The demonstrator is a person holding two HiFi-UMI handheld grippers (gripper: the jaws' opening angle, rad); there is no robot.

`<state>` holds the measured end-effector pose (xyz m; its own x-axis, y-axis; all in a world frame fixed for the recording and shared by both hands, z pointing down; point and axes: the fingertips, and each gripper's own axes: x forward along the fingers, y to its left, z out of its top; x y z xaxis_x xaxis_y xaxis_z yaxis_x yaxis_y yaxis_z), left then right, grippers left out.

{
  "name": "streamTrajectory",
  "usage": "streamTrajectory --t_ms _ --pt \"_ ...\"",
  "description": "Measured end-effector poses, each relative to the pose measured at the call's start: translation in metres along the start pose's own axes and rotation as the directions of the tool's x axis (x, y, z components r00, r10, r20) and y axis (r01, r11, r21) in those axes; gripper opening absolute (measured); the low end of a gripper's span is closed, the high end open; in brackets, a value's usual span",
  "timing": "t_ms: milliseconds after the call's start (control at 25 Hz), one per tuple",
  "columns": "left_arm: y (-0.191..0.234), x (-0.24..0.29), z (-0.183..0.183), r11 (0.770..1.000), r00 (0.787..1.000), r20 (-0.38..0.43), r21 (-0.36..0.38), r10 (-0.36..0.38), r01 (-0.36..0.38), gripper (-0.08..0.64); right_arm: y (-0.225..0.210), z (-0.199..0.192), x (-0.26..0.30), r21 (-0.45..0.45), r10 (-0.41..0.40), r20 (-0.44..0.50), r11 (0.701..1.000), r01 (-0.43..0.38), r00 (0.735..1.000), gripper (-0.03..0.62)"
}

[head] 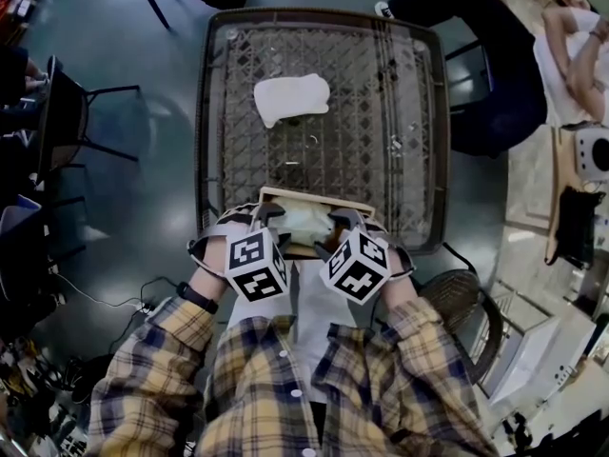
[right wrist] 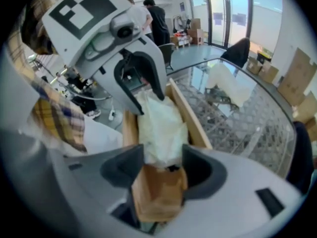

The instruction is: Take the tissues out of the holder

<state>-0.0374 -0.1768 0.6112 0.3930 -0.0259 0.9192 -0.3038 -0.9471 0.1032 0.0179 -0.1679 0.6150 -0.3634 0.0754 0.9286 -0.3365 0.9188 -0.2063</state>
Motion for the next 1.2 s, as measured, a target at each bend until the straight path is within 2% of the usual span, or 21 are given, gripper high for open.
streamTrajectory --t_ms 200,400,600,760,960,1200 --pt "0.002 0.008 -0.001 0.997 0.999 -0.037 0.076 0.016 -0.013 0.169 -0.004 0.005 0.01 -0.042 -0.03 -0.013 0.999 0.029 0.999 0.232" --pt "-0.003 0.017 -0.004 0.995 0.999 -0.049 0.095 -0.011 0.016 0.166 -0.001 0.007 0.02 -0.086 -0.012 -0.028 0.996 0.009 1.0 0.232" --pt "0.005 0.018 -0.006 0.991 0.998 -0.058 0.131 0.024 -0.017 0.069 -0.002 0.005 0.025 -0.113 -0.014 -0.06 0.994 0.007 0.998 0.226" --pt "0.007 0.022 -0.006 0.987 0.997 -0.075 0.162 0.032 -0.019 0.026 -0.006 0.004 0.028 -0.157 -0.045 -0.068 0.987 0.034 0.997 0.14" --pt "0.005 0.021 -0.005 0.987 0.998 -0.063 0.163 0.016 -0.005 0.015 -0.003 0.003 0.028 -0.195 -0.049 -0.066 0.98 0.036 0.997 0.067" --pt "0.005 0.021 -0.006 0.984 0.998 -0.059 0.178 0.001 0.009 0.011 -0.003 0.002 0.029 -0.196 -0.043 -0.065 0.98 0.029 0.997 0.04"
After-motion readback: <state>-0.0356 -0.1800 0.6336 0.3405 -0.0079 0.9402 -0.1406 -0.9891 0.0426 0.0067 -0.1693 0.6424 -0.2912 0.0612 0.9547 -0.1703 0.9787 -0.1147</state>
